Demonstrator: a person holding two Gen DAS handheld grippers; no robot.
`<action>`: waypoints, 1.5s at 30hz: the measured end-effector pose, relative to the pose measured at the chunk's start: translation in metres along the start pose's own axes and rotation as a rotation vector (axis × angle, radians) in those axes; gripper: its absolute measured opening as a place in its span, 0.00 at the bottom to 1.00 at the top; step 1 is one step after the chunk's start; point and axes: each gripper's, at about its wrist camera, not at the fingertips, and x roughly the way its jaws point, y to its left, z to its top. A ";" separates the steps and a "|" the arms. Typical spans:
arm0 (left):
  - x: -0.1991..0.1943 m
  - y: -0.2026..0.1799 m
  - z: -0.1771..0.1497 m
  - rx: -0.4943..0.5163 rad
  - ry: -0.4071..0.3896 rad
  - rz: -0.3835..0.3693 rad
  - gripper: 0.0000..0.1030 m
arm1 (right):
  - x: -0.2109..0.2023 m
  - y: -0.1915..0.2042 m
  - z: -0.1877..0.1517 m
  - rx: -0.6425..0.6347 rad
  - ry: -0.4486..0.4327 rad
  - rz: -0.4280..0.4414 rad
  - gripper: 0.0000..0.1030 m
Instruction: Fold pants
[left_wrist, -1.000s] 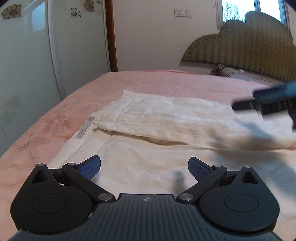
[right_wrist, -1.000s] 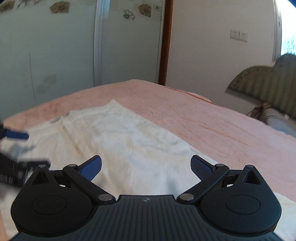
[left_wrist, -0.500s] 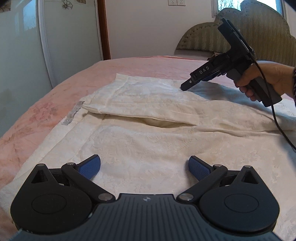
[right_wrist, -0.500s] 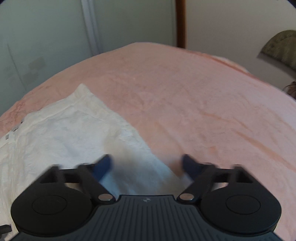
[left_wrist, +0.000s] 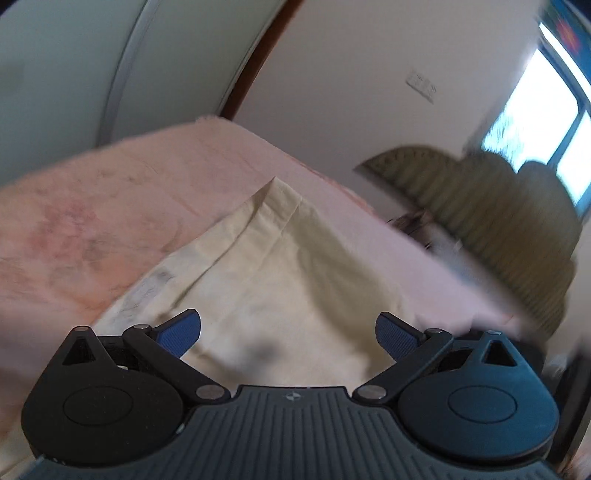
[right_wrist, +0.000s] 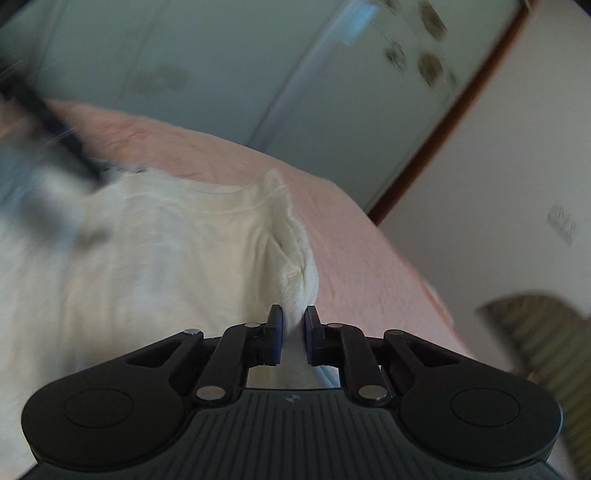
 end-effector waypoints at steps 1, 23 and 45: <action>0.008 0.002 0.011 -0.056 0.017 -0.053 0.99 | -0.009 0.010 0.000 -0.041 -0.011 -0.010 0.12; 0.083 0.017 0.032 -0.313 0.169 -0.099 0.55 | -0.020 -0.034 -0.019 0.205 0.013 -0.051 0.84; 0.127 0.028 0.068 -0.374 0.196 -0.082 0.90 | 0.034 0.046 0.009 -0.198 -0.016 -0.010 0.12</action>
